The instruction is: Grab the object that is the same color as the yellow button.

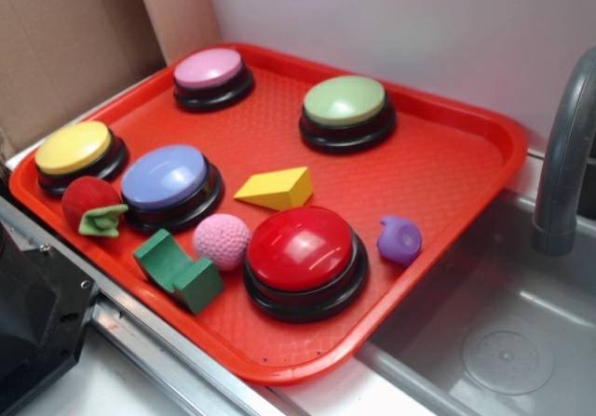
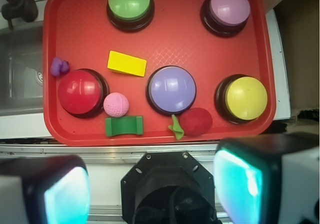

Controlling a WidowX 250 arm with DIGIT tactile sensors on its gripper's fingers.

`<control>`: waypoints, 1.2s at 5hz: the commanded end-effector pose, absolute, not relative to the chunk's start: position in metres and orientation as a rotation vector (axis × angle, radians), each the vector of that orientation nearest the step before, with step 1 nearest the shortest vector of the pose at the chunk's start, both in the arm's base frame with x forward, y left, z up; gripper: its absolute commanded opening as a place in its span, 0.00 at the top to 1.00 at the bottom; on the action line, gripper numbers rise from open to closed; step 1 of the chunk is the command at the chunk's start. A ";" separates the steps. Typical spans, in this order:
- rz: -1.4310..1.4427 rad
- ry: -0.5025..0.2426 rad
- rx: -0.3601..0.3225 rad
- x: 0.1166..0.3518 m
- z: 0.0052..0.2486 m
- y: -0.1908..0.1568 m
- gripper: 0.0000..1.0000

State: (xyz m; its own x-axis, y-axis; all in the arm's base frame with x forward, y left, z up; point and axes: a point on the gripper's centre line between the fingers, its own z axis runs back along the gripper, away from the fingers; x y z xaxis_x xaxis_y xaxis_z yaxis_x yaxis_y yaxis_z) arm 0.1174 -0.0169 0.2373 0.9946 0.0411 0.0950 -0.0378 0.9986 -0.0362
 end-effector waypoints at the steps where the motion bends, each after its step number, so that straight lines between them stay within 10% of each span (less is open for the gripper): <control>1: 0.039 -0.096 -0.034 0.117 0.237 -0.017 0.00; 2: -0.061 -0.173 0.069 0.131 0.218 -0.021 0.00; 6: -0.861 -0.381 0.026 0.206 0.096 -0.021 0.00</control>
